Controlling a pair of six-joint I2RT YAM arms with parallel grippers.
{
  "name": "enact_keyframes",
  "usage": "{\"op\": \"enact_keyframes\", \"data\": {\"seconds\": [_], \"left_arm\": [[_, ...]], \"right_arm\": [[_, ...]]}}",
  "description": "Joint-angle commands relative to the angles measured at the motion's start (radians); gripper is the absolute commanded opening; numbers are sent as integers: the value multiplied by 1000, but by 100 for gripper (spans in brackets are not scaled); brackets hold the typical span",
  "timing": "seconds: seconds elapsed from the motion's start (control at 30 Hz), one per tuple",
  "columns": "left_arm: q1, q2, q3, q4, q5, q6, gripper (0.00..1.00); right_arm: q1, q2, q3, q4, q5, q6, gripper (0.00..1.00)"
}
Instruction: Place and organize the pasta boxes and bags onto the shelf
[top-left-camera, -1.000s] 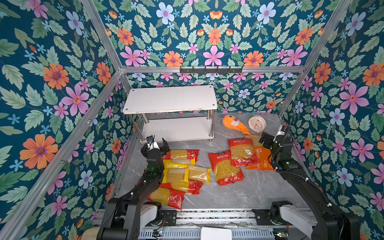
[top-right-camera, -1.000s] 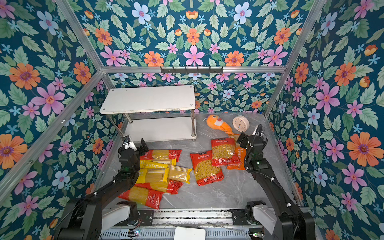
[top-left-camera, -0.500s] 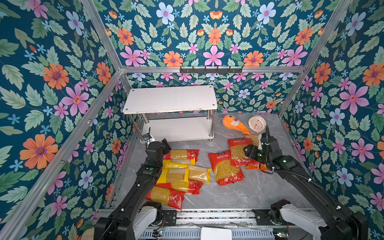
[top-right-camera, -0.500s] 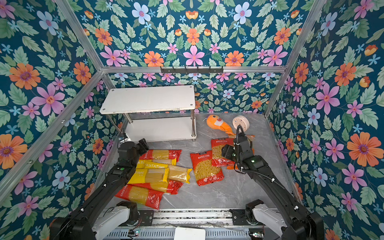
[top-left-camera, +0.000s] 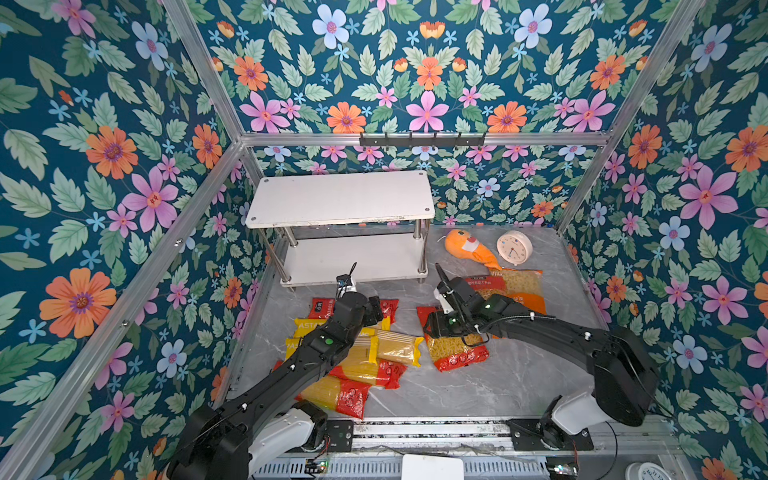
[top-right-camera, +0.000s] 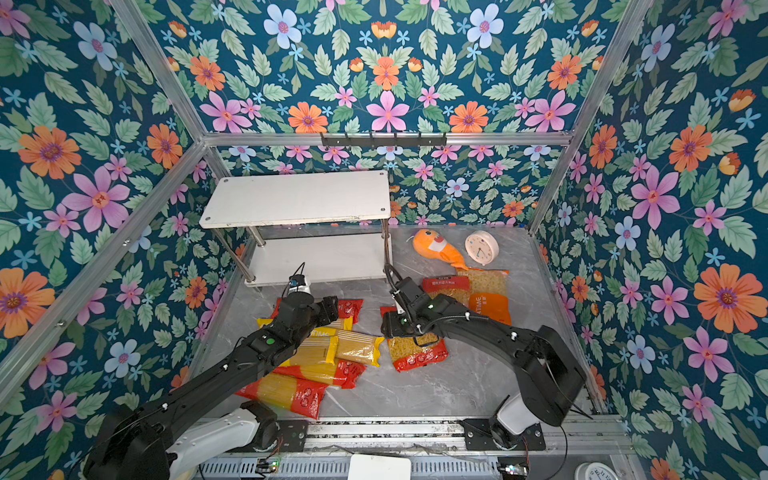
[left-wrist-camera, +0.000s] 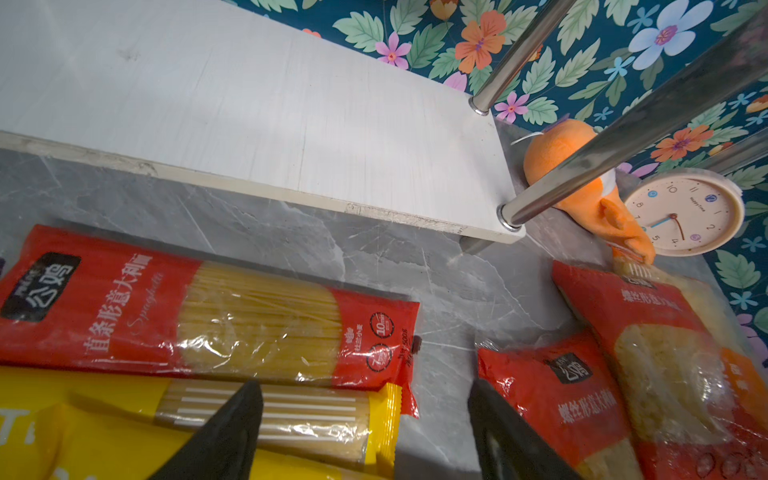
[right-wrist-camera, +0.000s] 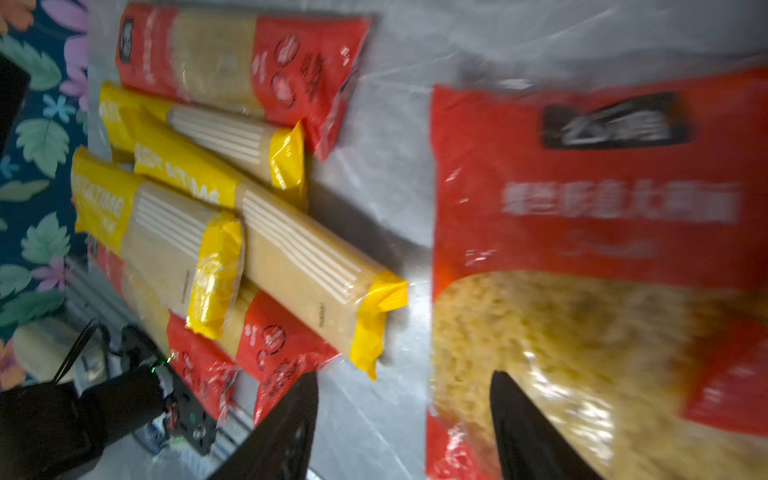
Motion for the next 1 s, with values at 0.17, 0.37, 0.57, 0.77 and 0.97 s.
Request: {"op": "enact_keyframes", "data": {"seconds": [0.17,0.37,0.57,0.77,0.97], "left_arm": [[123,-40,-30,-97,87,-67,81],[275,-117,-66,-98,222,-86,81],[290,-162,-71,-125,213,-80,81],[291,-164,-70,-119,224,-89,81],[291,-189,-48,-133,230,-94,81]], "right_arm": [[114,192,81,292,-182,278,62],[146,326,130,444,-184,456,61],[161,415,115,557,-202,607,57],[184,458,142,609,-217,660,57],[194,468,125,733,-230,663,54]]}}
